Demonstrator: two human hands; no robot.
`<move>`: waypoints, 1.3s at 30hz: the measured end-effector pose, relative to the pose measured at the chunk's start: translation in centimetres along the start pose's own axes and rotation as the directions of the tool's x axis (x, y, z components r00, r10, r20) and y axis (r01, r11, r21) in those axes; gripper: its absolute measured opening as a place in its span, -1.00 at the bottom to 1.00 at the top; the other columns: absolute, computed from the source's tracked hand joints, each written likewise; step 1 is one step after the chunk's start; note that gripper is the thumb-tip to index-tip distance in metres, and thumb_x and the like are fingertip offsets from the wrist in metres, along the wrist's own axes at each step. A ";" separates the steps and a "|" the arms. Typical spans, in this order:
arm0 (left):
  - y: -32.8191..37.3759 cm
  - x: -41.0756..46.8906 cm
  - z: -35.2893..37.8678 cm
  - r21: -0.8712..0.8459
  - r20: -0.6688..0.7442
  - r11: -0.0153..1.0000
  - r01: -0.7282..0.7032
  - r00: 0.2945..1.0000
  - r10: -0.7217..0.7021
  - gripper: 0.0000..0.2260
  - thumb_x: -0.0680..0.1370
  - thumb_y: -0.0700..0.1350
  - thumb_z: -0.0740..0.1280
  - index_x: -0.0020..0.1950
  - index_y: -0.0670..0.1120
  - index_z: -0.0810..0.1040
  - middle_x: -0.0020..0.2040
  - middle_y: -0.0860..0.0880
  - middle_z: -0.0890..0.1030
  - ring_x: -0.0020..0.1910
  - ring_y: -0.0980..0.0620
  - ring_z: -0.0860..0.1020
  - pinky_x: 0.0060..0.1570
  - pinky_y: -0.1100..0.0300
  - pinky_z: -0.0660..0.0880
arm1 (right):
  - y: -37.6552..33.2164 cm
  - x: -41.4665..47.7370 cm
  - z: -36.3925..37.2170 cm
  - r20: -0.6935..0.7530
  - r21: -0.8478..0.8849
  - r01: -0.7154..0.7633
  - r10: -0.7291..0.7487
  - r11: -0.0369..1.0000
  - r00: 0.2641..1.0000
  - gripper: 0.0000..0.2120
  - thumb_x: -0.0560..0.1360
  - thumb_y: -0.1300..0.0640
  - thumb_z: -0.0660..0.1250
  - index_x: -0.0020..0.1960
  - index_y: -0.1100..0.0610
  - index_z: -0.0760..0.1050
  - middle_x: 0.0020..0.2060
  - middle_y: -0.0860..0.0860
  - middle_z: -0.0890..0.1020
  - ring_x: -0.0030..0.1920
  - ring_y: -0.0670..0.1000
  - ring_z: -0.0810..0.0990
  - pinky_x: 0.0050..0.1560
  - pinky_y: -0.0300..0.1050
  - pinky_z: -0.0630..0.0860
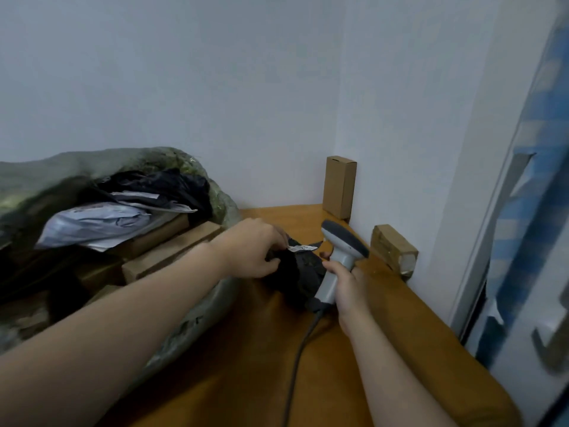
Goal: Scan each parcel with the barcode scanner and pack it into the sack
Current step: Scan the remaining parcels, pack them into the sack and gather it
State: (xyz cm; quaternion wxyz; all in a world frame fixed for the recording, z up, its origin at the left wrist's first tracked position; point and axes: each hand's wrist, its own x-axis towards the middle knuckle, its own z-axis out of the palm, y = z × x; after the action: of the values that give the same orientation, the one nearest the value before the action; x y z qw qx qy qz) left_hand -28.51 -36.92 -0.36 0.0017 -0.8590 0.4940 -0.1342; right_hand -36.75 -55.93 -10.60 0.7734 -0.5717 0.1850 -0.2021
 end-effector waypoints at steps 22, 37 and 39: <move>7.2 0.1 13.6 -0.528 0.095 0.448 0.721 0.575 -0.813 -0.52 0.54 0.02 0.50 0.35 0.31 0.39 0.64 -0.20 0.14 0.63 -0.28 0.08 0.49 -0.19 0.29 | 3.1 -1.1 -1.8 0.087 0.043 -0.050 0.046 0.998 0.995 -0.81 0.55 0.18 0.39 0.11 0.20 0.70 0.14 0.13 0.69 0.13 0.08 0.67 -0.07 -0.15 0.55; 6.6 -0.5 12.6 -0.901 -0.067 0.275 0.336 0.519 -0.852 -0.87 0.50 -0.17 0.56 -0.11 -0.04 0.62 -0.10 0.10 0.63 -0.07 0.28 0.54 -0.13 0.38 0.39 | 4.2 -0.8 -2.0 0.165 0.024 0.023 -0.027 0.999 0.986 -0.82 0.56 0.25 0.35 0.09 0.25 0.68 0.14 0.15 0.71 0.18 0.07 0.68 0.32 0.08 0.54; 6.5 -0.8 12.3 -0.917 -0.092 0.274 0.290 0.514 -0.853 -0.83 0.53 -0.28 0.49 -0.13 -0.02 0.62 -0.09 0.11 0.63 -0.05 0.29 0.54 -0.08 0.33 0.43 | 4.0 -1.4 -1.8 0.179 0.019 0.048 -0.050 0.999 0.983 -0.82 0.56 0.26 0.35 0.11 0.23 0.68 0.12 0.14 0.72 0.18 0.08 0.68 0.30 0.07 0.55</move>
State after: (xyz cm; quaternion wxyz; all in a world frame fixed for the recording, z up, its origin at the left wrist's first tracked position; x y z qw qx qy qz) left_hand -31.55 -41.13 -13.26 -0.5979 -0.7847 0.0942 -0.1335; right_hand -38.46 -55.62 -14.87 0.7860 -0.5862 0.0989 -0.1700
